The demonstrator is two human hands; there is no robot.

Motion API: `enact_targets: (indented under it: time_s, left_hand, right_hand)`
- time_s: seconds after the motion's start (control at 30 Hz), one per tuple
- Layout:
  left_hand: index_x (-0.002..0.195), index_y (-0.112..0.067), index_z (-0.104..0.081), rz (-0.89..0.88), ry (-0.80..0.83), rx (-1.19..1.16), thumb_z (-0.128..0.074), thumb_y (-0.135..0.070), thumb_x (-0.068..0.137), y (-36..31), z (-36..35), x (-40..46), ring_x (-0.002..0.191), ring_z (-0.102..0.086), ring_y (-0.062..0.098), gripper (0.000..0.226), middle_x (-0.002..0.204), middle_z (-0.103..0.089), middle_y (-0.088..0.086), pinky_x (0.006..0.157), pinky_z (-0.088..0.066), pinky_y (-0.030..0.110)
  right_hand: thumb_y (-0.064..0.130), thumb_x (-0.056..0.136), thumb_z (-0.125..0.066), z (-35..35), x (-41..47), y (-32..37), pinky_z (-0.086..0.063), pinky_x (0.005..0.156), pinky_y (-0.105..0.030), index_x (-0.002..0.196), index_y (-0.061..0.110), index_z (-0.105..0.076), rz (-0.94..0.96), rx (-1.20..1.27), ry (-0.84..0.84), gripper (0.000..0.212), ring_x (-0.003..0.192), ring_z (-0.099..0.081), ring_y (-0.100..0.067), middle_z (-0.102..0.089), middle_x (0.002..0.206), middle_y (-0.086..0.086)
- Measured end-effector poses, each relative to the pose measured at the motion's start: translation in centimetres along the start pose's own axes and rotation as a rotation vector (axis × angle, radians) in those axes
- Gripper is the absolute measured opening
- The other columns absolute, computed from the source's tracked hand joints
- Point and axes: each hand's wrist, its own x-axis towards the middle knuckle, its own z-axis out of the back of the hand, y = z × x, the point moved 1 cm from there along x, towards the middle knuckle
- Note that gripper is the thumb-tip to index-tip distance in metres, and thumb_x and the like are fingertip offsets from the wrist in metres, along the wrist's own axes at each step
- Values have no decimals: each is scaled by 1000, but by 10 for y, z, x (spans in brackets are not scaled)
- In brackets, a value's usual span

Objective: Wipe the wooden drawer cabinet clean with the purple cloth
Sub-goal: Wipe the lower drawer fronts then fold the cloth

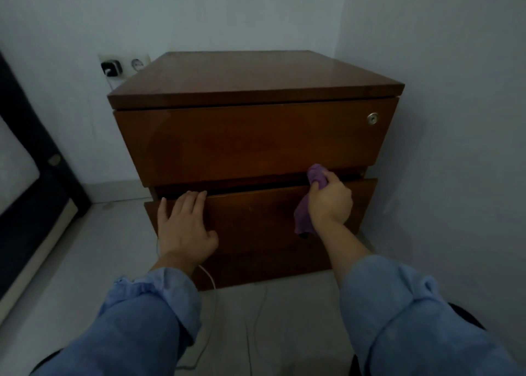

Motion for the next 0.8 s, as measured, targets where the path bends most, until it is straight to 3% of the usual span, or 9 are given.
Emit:
enact_targets:
  time_s: [0.23, 0.43, 0.53, 0.7, 0.8]
  left_hand:
    - [145, -19, -30, 9, -63, -49, -51, -49, 61, 2, -14, -3, 143, -22, 20, 92, 149, -35, 5, 118, 2, 47]
    - [148, -20, -22, -15, 14, -55, -46, -48, 64, 4, -5, 1, 146, -13, 17, 92, 155, -26, 4, 116, 10, 46]
    - [149, -17, -20, -36, 37, -46, -48, -41, 73, 12, 4, 3, 146, -12, 18, 85, 156, -25, 6, 117, 9, 47]
    - [151, -15, -13, 120, 22, -7, -53, -37, 81, 34, 8, -10, 147, -5, 20, 83, 158, -15, 4, 117, 4, 51]
    - [151, -17, -14, 164, 20, -40, -50, -42, 76, 49, 6, -13, 146, -10, 22, 87, 157, -18, 5, 117, -1, 52]
  right_hand:
    - [28, 94, -51, -45, -49, 40, -48, 78, -29, 131, 28, -50, 38, 36, 63, 37, 108, -62, -23, -64, 118, -5]
    - [25, 91, -56, -56, -64, 51, -50, 89, -33, 128, 29, -54, 171, 76, 267, 37, 109, -61, -23, -64, 119, -4]
    - [22, 90, -56, -38, -50, 41, -46, 89, -28, 125, 29, -58, 244, 102, 390, 36, 111, -58, -19, -63, 121, 2]
    - [21, 91, -55, -12, -32, 24, -40, 82, -24, 128, 26, -55, 134, 108, 135, 37, 108, -59, -19, -63, 120, 0]
    - [24, 93, -53, -21, -34, 21, -44, 80, -27, 133, 27, -49, 115, 31, 111, 41, 109, -60, -22, -62, 122, -4]
